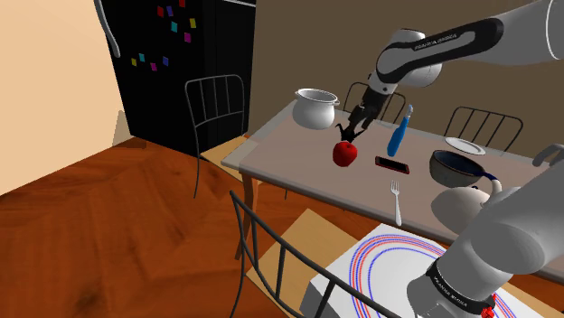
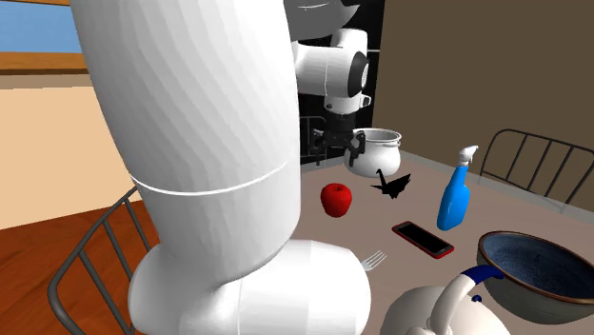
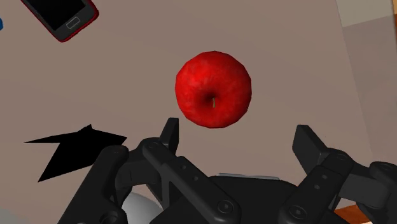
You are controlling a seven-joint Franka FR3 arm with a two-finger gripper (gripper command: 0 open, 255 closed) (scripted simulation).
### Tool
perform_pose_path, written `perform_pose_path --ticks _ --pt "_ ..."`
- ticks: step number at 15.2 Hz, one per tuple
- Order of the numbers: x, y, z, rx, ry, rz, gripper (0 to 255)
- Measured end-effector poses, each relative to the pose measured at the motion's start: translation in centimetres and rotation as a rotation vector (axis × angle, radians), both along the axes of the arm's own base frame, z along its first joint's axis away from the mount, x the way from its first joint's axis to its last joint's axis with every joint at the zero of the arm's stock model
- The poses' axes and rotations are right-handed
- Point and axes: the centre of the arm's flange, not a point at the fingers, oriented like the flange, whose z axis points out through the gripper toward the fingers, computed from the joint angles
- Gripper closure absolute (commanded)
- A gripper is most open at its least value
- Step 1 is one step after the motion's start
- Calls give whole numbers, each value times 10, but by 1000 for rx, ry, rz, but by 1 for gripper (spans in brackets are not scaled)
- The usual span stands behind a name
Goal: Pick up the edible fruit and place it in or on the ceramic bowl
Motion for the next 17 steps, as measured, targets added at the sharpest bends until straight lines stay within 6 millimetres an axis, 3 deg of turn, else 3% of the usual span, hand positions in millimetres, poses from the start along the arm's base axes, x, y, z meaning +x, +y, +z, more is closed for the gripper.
perform_pose_path --ticks 3,9,16,17 --pt "17 -15 -24 10 3 -13 0" --pt "22 -16 -57 12 3 -16 0" --pt "24 -16 -64 11 3 -16 0" --pt "24 -16 -64 11 3 -16 255"
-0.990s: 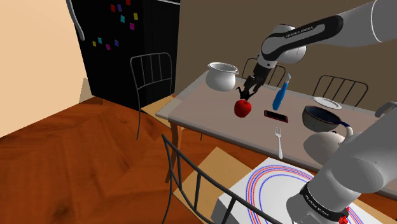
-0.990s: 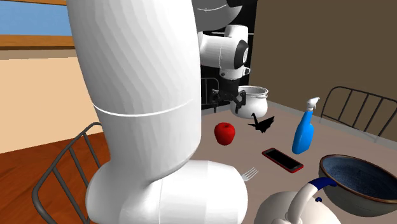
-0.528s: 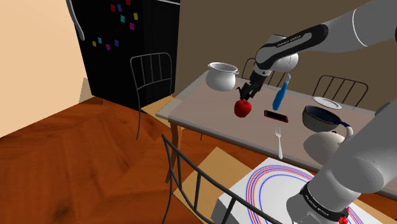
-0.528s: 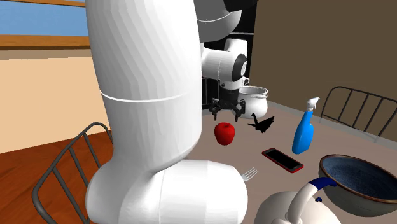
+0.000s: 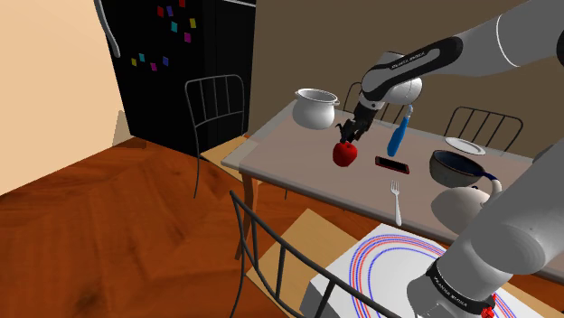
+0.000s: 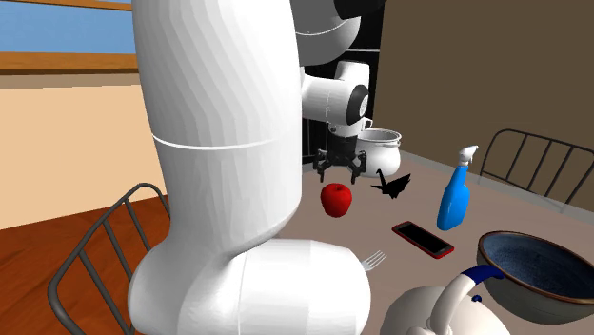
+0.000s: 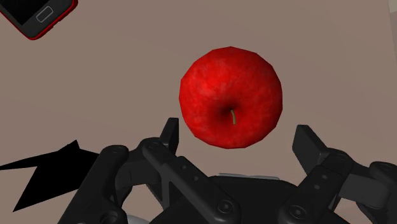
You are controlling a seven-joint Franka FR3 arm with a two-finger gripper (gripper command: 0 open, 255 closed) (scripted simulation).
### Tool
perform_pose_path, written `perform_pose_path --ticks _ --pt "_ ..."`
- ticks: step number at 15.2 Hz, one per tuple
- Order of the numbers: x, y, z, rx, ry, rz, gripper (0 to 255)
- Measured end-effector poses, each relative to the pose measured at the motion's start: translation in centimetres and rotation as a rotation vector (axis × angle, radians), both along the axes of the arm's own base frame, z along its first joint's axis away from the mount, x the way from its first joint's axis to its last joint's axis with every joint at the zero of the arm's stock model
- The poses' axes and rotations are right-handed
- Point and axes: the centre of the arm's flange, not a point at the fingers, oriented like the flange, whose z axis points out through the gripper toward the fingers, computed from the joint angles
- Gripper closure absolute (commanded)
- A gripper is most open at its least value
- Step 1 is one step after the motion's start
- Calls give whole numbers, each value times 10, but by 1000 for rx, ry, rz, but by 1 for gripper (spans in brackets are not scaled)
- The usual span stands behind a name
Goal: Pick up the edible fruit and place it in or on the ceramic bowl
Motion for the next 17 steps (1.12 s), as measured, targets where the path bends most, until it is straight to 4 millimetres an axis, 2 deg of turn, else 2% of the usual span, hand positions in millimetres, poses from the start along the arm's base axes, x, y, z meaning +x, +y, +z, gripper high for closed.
perform_pose_path --ticks 10,17 --pt "0 0 0 0 0 0 255" --pt "0 1 32 0 0 0 255"
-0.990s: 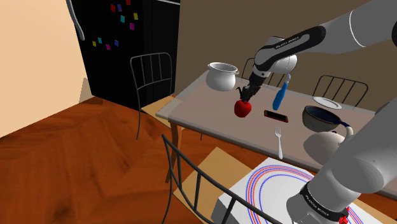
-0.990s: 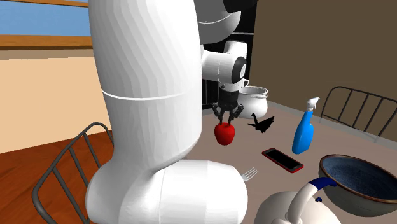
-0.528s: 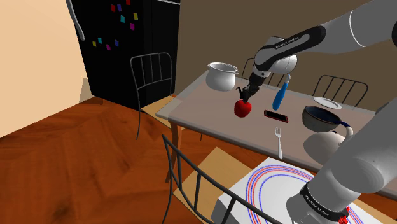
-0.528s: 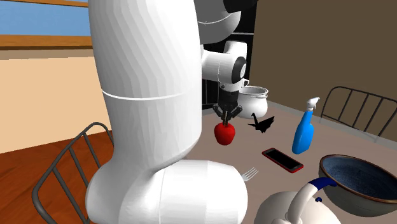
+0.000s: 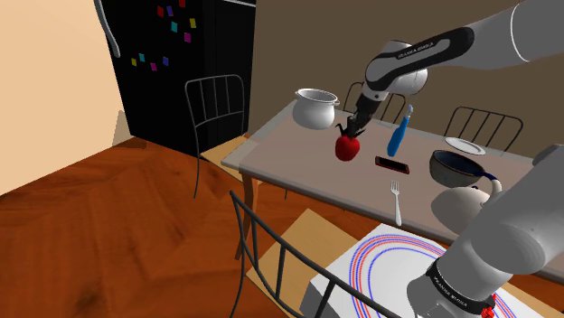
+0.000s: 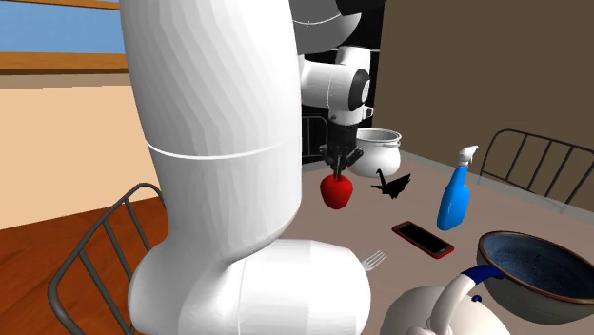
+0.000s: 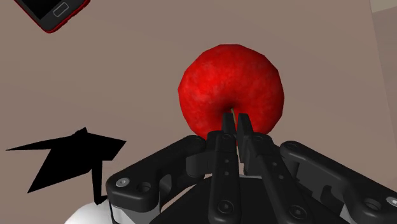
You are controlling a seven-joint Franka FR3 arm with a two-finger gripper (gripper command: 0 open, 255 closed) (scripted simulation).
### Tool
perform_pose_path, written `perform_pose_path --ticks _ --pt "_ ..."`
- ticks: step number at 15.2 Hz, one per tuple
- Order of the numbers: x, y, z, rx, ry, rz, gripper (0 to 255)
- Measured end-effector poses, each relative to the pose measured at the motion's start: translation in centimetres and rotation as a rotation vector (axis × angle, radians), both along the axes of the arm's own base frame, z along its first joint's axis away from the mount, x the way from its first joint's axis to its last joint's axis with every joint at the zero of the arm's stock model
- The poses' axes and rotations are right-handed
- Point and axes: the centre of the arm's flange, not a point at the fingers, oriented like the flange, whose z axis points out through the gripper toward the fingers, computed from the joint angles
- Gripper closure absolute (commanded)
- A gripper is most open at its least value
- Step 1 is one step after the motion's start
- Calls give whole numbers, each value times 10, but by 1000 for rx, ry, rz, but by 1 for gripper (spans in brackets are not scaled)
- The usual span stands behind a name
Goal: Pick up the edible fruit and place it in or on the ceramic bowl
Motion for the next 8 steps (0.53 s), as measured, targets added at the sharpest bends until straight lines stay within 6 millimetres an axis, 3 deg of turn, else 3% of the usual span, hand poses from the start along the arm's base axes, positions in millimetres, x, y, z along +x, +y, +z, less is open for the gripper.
perform_pose_path --ticks 8 --pt "0 -2 42 0 0 0 255"
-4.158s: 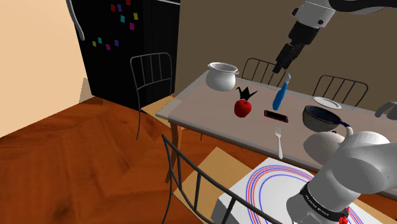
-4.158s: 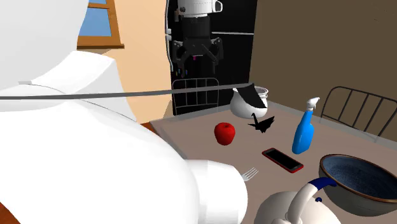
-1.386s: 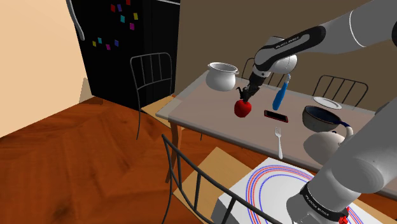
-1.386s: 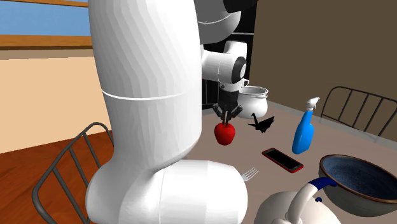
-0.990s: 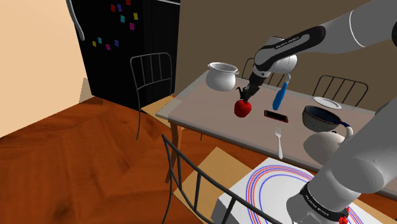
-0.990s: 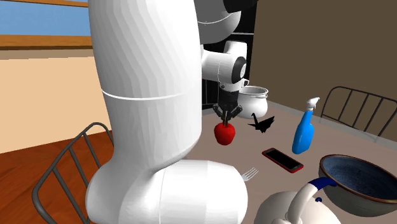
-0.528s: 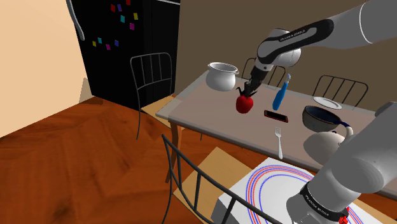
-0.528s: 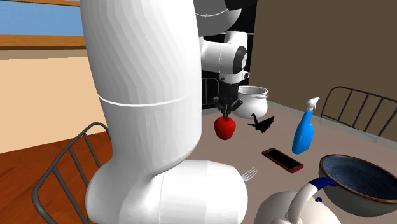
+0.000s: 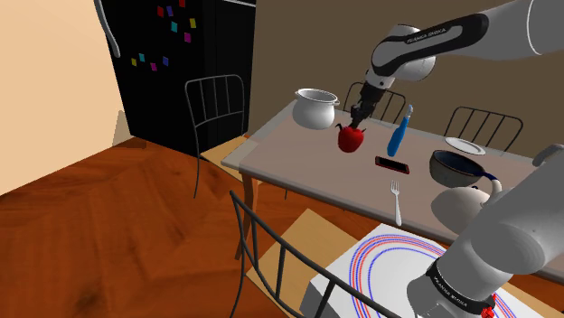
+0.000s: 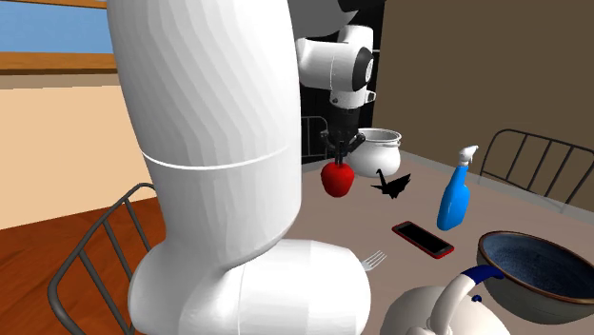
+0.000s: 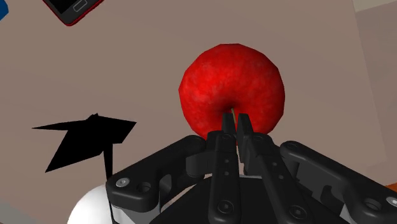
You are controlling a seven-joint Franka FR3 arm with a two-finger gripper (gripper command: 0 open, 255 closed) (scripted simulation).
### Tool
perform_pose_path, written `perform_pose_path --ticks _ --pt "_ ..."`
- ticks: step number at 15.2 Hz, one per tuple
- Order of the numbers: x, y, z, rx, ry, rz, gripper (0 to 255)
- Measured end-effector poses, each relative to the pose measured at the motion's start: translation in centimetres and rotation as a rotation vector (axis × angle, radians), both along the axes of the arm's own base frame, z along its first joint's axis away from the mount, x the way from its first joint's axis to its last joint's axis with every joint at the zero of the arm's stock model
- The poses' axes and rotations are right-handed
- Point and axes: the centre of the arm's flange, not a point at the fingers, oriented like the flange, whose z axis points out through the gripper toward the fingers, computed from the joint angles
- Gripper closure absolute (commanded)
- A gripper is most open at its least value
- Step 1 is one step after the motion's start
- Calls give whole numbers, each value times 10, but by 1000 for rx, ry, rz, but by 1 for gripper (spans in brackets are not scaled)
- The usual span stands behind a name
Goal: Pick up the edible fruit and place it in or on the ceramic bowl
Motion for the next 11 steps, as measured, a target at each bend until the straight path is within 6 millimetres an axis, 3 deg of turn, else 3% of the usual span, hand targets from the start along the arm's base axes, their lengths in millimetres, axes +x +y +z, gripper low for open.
perform_pose_path --ticks 11 --pt "-1 1 58 0 0 0 255"
